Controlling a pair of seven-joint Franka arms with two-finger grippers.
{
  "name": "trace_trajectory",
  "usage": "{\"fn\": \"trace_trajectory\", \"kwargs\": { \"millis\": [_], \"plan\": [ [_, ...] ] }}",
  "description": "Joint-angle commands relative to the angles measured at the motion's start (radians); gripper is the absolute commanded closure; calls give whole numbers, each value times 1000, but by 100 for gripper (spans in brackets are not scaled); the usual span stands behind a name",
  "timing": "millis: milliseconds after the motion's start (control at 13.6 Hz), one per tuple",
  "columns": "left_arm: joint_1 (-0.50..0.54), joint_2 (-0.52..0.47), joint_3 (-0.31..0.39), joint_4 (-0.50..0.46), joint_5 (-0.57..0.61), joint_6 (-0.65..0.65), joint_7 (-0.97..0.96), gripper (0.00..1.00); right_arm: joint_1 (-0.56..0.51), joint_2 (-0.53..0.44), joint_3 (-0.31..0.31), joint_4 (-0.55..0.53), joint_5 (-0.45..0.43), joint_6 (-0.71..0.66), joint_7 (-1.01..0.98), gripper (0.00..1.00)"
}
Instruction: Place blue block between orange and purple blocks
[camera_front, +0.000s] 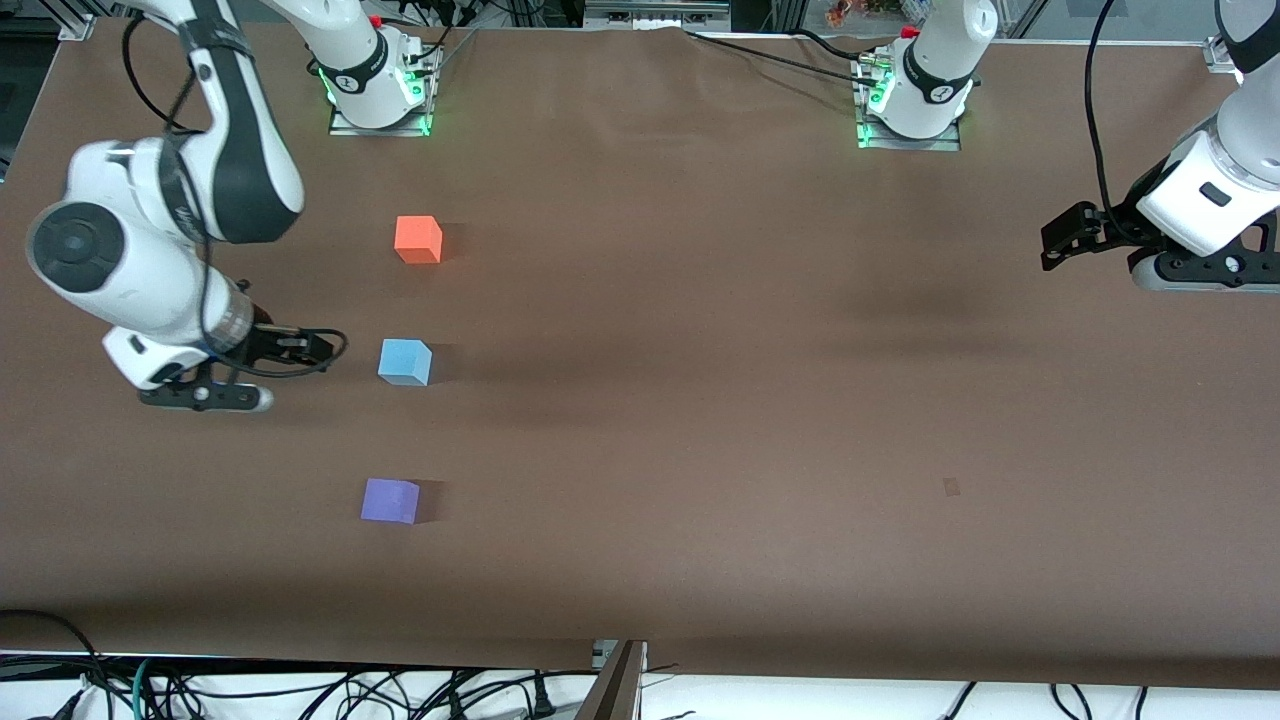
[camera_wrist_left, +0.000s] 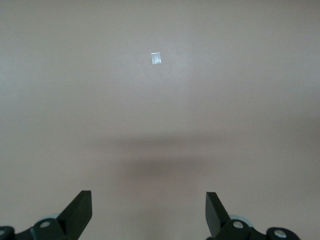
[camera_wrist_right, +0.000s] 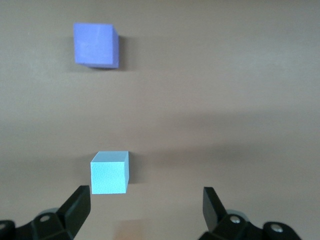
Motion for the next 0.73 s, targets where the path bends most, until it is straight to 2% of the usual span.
{"fn": "trace_trajectory", "kwargs": {
  "millis": [0, 73, 220, 294, 661],
  "plan": [
    [6, -6, -1, 2, -5, -3, 24, 0, -41, -32, 26, 9, -32, -19, -17, 1],
    [6, -6, -1, 1, -5, -3, 24, 0, -53, -50, 26, 31, -17, -32, -23, 1],
    [6, -6, -1, 2, -3, -3, 24, 0, -59, -49, 26, 93, -19, -161, -122, 1],
    [8, -6, -1, 1, -3, -3, 24, 0, -61, -45, 26, 114, -19, -185, -174, 1],
    [6, -8, -1, 1, -2, -5, 24, 0, -61, -61, 26, 135, -31, -188, -202, 1]
  ]
}}
